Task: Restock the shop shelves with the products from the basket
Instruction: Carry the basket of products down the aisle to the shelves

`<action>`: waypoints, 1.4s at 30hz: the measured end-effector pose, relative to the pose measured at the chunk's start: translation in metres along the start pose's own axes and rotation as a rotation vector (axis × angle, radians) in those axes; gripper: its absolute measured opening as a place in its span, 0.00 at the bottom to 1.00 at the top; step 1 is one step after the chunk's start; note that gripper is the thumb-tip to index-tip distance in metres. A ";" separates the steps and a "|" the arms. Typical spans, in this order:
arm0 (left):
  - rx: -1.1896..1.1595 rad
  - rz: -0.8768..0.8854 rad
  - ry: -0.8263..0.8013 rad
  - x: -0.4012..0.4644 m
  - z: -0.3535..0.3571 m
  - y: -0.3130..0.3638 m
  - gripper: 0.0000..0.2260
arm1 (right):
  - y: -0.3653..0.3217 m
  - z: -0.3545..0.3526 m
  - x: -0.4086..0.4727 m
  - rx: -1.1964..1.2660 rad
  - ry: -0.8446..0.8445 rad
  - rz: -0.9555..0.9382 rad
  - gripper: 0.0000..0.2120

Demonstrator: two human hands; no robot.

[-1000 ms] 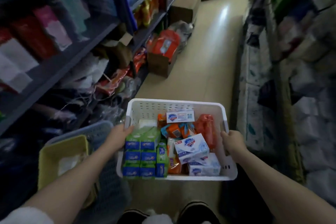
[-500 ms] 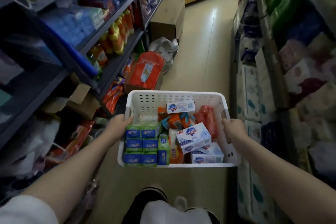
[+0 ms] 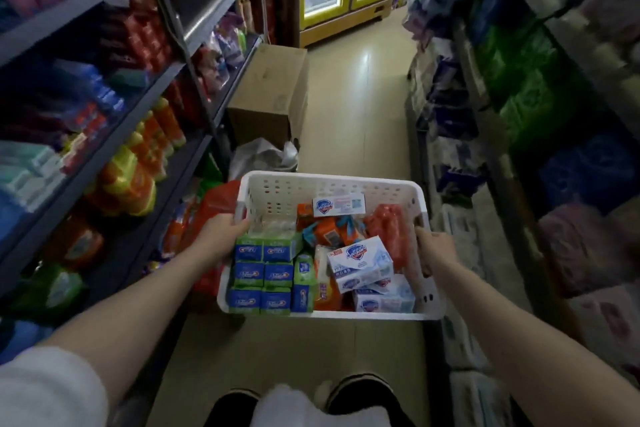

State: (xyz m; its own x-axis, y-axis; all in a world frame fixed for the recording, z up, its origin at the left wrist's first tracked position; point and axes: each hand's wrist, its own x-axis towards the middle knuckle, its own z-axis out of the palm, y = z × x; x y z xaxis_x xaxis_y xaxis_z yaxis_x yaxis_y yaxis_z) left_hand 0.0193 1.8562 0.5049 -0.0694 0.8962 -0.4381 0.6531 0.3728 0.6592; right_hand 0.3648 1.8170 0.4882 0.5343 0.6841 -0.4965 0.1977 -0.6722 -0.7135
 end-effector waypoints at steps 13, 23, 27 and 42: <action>0.022 -0.099 0.084 0.340 0.008 0.204 0.18 | -0.245 0.037 0.364 -0.072 -0.036 -0.068 0.17; -0.113 -0.197 0.149 0.609 -0.041 0.297 0.17 | -0.457 0.129 0.595 -0.174 -0.160 -0.130 0.17; -0.139 -0.244 0.097 0.711 -0.075 0.334 0.14 | -0.546 0.173 0.673 -0.213 -0.174 -0.121 0.19; -0.539 -0.727 0.307 0.987 -0.088 0.371 0.09 | -0.810 0.422 0.967 -0.563 -0.628 -0.319 0.16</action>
State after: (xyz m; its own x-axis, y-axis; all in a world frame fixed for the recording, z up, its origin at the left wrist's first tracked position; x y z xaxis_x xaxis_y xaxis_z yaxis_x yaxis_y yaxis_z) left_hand 0.1268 2.9000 0.3714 -0.5662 0.3969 -0.7224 -0.0575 0.8553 0.5149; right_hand 0.3751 3.1426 0.3773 -0.1294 0.7795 -0.6128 0.7213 -0.3500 -0.5976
